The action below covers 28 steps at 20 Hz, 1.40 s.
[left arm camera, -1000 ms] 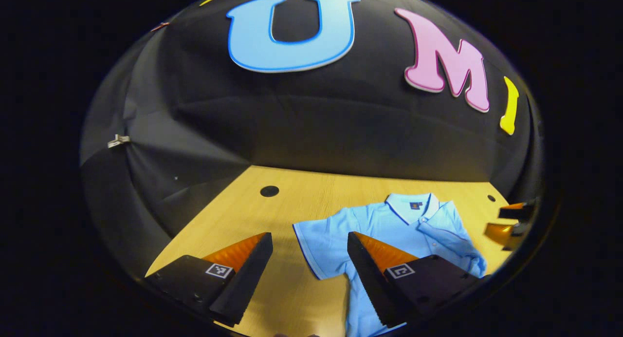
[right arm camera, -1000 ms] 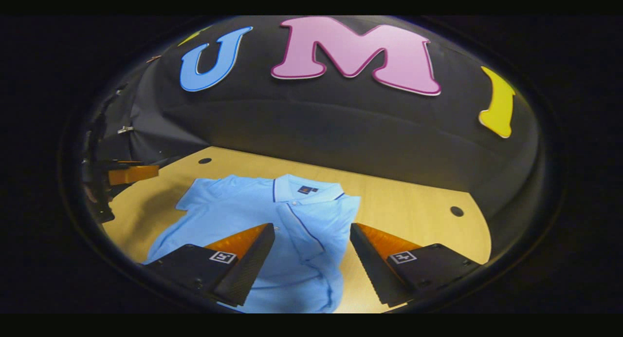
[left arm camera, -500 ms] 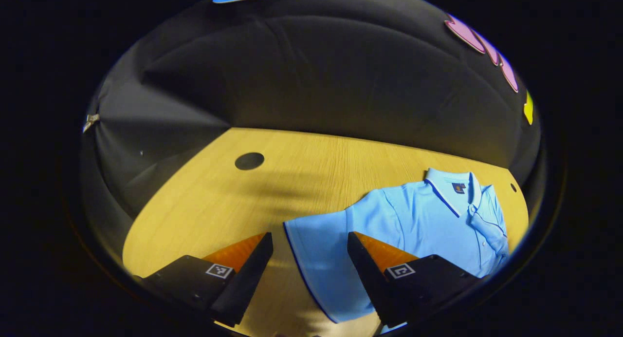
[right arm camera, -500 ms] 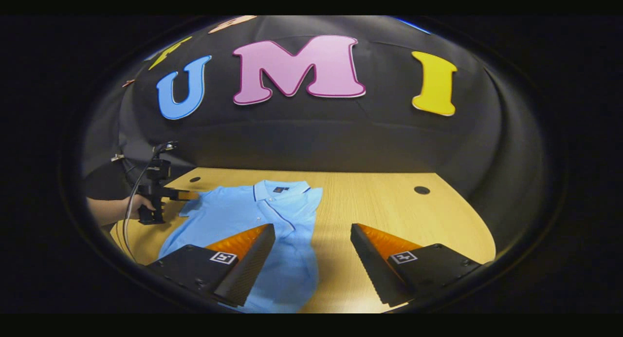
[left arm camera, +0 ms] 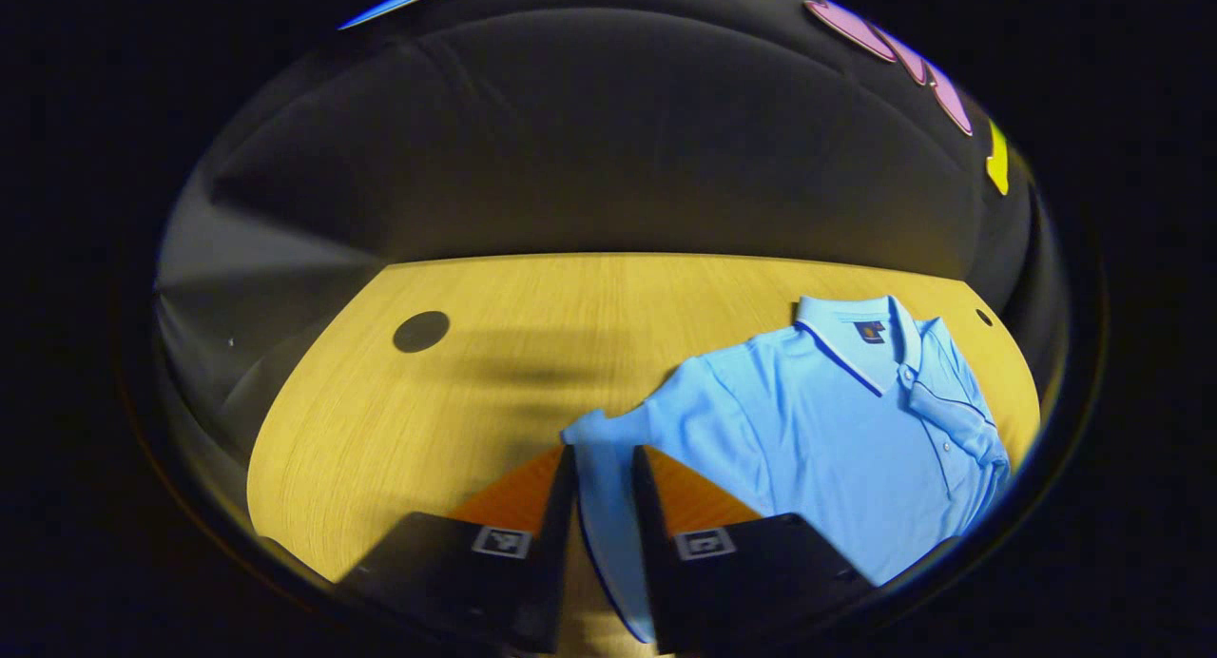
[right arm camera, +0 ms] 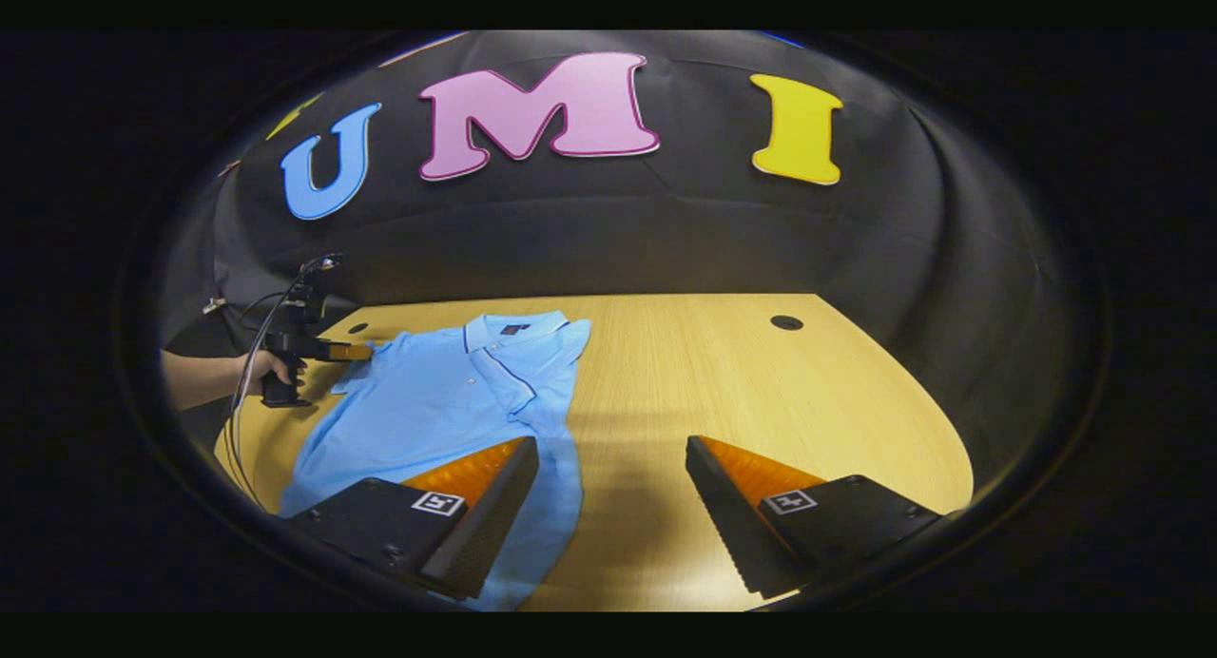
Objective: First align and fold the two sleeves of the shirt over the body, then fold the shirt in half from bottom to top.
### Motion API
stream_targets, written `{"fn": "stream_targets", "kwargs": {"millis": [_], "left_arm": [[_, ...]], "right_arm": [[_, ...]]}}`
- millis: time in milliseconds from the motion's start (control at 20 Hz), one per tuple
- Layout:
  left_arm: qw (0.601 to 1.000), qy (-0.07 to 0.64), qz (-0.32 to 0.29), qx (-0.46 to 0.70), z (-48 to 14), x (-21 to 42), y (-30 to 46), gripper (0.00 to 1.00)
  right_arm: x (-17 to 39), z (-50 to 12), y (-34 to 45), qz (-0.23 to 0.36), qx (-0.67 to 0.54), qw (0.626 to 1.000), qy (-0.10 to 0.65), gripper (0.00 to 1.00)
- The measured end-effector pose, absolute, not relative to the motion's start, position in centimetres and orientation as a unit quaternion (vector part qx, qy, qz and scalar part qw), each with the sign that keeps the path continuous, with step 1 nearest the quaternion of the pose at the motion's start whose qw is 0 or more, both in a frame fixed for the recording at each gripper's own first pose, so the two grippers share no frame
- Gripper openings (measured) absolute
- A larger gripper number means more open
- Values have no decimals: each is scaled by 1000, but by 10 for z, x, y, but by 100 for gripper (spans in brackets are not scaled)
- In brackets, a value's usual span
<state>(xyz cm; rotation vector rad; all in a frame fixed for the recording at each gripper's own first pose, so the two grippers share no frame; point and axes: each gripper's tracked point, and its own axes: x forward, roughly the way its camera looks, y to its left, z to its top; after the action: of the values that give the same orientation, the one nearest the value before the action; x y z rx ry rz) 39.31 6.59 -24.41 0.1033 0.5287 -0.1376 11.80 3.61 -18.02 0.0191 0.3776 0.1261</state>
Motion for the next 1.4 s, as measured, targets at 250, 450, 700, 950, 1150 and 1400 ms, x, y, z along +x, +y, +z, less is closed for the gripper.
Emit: {"fn": "stream_targets", "kwargs": {"millis": [250,450,700,950,1150,1400], "left_arm": [[964,254,-53,55,-238,393,58,7],[970,232,-33,66,-206,387,39,6],[974,204,-87,56,-159,371,-52,6],[965,181,-187,24,-134,320,-160,16],[971,136,-196,20,-99,268,-143,98],[977,135,-162,22,-84,193,-79,97]], "right_arm": [[115,-180,29,62,12,980,187,98],[109,-174,20,58,16,980,188,94],[97,-163,9,51,15,980,189,98],[74,-152,11,49,19,980,192,94],[47,-150,30,59,15,978,199,99],[9,-149,58,70,22,974,215,99]]}}
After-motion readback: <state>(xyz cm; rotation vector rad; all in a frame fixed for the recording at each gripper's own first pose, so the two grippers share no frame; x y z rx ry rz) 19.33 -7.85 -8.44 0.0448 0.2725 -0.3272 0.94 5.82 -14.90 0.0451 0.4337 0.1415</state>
